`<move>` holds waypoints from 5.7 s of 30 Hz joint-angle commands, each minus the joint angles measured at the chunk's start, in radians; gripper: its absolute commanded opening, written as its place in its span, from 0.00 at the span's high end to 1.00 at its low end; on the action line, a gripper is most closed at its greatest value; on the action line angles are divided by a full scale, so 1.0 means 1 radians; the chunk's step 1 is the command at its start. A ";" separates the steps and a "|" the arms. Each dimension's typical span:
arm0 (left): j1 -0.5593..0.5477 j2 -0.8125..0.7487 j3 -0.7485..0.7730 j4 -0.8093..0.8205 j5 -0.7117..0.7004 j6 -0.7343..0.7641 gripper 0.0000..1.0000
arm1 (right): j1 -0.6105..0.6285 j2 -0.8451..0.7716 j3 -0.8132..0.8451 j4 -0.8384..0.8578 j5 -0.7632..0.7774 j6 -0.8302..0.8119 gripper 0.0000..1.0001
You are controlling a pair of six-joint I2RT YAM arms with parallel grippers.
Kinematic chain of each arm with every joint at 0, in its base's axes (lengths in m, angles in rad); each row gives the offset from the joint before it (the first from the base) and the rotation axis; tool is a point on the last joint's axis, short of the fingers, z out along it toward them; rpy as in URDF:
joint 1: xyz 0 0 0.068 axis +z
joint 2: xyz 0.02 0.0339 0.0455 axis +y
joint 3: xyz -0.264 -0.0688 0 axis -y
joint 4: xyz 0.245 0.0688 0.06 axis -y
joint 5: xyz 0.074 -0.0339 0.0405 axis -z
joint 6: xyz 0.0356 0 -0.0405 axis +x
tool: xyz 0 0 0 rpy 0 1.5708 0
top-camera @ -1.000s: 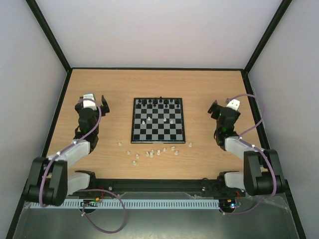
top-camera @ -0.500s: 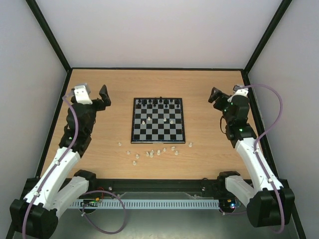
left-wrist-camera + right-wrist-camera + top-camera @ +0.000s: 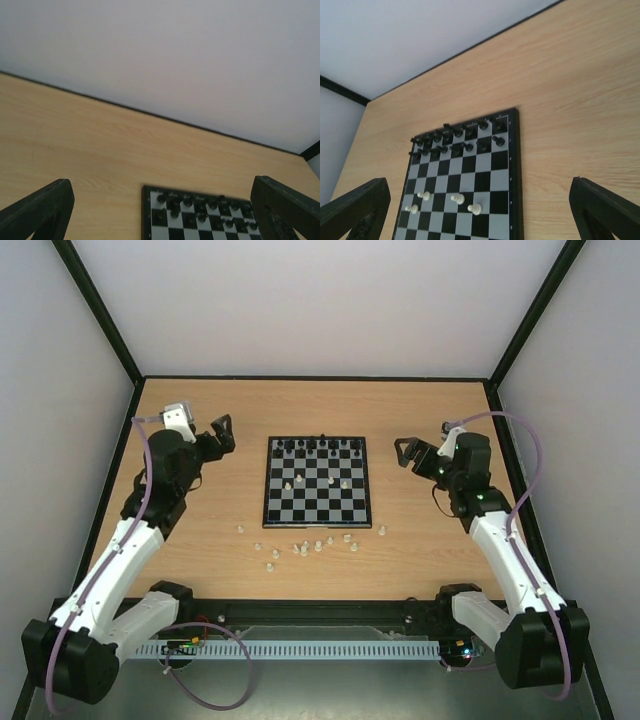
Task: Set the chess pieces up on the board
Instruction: Pick up the chess piece from the chessboard, then place the chess piece on the chessboard.
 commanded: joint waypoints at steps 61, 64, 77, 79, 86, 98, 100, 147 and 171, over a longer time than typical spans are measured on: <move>-0.190 0.384 -0.034 -0.041 -0.055 -0.130 0.00 | 0.568 0.794 0.432 -0.259 0.571 -0.116 0.72; -0.195 0.393 -0.030 -0.041 -0.059 -0.130 0.00 | 0.569 0.814 0.439 -0.268 0.571 -0.115 0.77; -0.202 0.396 -0.021 -0.053 -0.070 -0.127 0.01 | 0.569 0.846 0.432 -0.277 0.536 -0.112 0.80; -0.201 0.395 -0.020 -0.056 -0.072 -0.127 0.00 | 0.569 0.847 0.431 -0.277 0.532 -0.112 0.83; -0.202 0.390 -0.021 -0.059 -0.080 -0.125 0.01 | 0.569 0.835 0.410 -0.277 0.527 -0.109 0.85; -0.212 0.386 -0.018 -0.063 -0.090 -0.124 0.00 | 0.569 0.784 0.391 -0.322 0.546 -0.106 0.91; -0.215 0.387 -0.018 -0.064 -0.092 -0.124 0.00 | 0.569 0.769 0.390 -0.332 0.554 -0.106 0.92; -0.236 0.377 -0.009 -0.078 -0.132 -0.124 0.01 | 0.606 0.706 0.274 -0.403 0.586 -0.069 0.89; -0.230 0.354 -0.016 -0.094 -0.156 -0.148 0.01 | 0.607 0.649 0.521 -0.408 0.592 -0.158 0.42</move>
